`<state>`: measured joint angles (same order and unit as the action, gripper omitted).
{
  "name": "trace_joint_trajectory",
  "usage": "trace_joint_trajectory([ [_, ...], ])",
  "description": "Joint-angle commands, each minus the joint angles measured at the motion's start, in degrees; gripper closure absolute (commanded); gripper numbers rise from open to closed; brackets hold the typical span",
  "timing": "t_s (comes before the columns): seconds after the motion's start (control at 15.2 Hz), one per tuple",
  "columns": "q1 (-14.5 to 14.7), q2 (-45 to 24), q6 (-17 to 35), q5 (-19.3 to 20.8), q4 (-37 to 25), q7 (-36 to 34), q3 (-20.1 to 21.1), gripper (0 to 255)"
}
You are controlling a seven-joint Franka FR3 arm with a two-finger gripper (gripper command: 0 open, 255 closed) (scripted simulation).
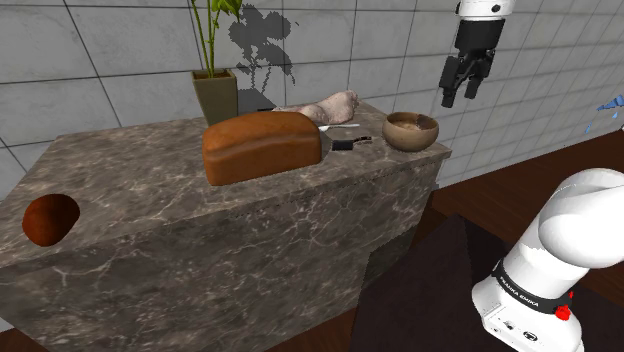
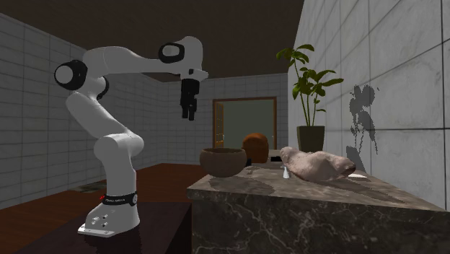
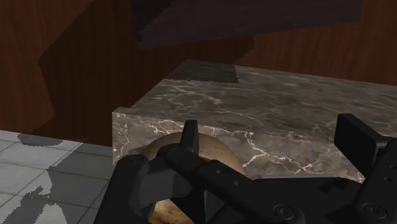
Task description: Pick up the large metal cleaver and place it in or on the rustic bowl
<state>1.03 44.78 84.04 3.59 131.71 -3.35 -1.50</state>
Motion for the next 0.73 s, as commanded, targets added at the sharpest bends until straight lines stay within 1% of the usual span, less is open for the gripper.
trace_joint_trajectory([
  [0.0, 0.0, 0.0, 0.0, 0.0, 0.0, 0.0, 0.0, 0],
  [0.33, 3.6, -9.6, 7.2, 1.8, -1.9, 12.0, -3.8, 0],
  [0.66, 7.1, -19.9, 13.3, 2.1, -5.6, 23.7, -6.4, 0],
])
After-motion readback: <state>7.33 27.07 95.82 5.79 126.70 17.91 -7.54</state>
